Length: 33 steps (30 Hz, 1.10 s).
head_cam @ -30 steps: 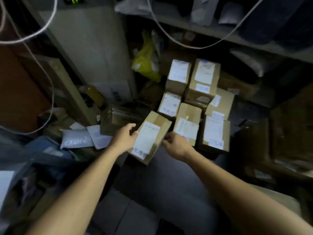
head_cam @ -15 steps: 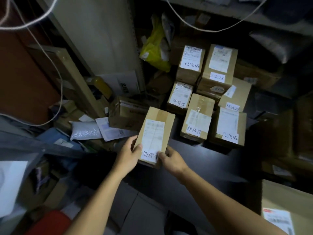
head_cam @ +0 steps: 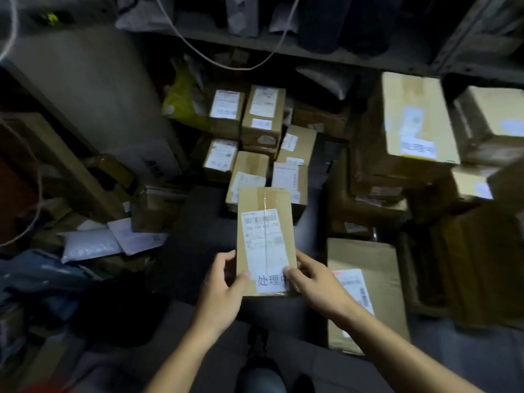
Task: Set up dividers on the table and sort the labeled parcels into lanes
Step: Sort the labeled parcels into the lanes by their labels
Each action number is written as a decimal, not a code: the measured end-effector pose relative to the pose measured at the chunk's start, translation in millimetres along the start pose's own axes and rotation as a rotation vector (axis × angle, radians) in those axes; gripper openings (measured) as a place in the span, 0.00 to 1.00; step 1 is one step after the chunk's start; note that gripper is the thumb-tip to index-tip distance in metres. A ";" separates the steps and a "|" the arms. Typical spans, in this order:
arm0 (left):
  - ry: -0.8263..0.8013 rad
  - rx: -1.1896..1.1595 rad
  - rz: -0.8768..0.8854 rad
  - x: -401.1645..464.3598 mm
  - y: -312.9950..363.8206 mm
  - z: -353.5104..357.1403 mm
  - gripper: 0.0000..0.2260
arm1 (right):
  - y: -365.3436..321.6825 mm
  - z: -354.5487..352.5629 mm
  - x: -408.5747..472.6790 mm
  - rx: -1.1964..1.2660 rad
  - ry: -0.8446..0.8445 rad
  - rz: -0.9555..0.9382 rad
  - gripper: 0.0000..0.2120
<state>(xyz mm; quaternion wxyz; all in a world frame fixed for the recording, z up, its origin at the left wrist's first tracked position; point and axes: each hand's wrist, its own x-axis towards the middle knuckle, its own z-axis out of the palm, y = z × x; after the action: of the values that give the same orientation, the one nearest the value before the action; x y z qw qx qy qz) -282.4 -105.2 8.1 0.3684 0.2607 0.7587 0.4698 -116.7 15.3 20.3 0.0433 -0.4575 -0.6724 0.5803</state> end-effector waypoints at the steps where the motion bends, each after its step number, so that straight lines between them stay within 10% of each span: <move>1: -0.037 0.002 0.008 -10.2 3.0 17.2 0.14 | 11.8 -13.2 -15.9 0.005 0.039 0.017 0.17; 20: -0.365 0.211 0.024 -66.1 5.7 184.6 0.15 | 117.4 -109.4 -120.0 0.032 0.294 0.194 0.16; 27: -0.232 0.140 0.023 -44.3 17.8 151.8 0.18 | 74.7 -104.2 -100.3 -0.292 0.585 -0.017 0.25; 33: -0.034 0.029 0.054 23.3 38.5 89.7 0.16 | 4.6 -65.2 -22.0 -0.295 0.422 -0.192 0.26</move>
<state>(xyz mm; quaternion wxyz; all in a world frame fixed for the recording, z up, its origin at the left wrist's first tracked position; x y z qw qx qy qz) -222.2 -24.8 9.8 0.3645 0.2944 0.7516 0.4642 -62.9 48.5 48.0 0.1701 -0.5038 -0.7660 0.3612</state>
